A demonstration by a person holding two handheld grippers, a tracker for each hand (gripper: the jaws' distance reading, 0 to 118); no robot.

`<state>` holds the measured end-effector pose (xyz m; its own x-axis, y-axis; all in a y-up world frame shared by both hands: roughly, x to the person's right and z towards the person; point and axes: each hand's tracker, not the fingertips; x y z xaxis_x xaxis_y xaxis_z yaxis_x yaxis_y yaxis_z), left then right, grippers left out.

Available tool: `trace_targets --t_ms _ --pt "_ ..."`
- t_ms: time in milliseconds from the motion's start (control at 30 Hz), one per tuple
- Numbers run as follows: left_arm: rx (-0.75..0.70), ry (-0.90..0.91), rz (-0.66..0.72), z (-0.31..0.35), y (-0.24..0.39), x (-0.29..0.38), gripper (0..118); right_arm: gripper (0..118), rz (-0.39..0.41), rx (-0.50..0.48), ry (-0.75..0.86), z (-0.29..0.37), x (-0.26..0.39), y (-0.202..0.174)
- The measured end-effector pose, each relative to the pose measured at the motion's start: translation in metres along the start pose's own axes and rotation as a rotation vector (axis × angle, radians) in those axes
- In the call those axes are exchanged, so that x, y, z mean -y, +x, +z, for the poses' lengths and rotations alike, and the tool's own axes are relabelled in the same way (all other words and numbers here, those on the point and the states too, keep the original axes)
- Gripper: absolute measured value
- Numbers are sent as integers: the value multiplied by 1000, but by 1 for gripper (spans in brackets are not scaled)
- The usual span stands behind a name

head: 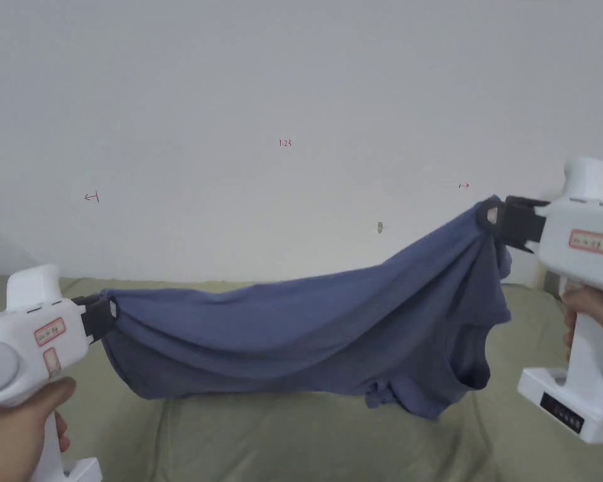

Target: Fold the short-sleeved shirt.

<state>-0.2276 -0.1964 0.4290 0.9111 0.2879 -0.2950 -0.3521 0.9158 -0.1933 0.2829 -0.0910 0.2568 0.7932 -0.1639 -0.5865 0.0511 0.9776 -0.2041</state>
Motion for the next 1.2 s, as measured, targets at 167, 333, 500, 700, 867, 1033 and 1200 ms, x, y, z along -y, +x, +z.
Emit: trace_targets --t_ms 167,333,500,700,867,1033,1200 --pt "-9 -73 46 62 -13 67 7 5 -38 3 -117 67 75 -8" --pt "-36 -226 49 106 -26 159 7 5 -111 20 -280 120 184 -8" --pt "-44 -397 59 129 -44 244 7 5 -137 50 -485 166 290 -11" --pt "-57 -465 55 149 -46 288 15 6 -175 157 -623 192 355 -1" --pt "-22 -461 49 171 -54 280 118 118 -220 116 -680 195 346 13" --pt "29 -392 -150 239 -33 253 118 118 -166 19 -511 238 308 -16" --pt "-57 -460 -330 269 -23 264 110 103 -62 78 -564 258 311 -46"
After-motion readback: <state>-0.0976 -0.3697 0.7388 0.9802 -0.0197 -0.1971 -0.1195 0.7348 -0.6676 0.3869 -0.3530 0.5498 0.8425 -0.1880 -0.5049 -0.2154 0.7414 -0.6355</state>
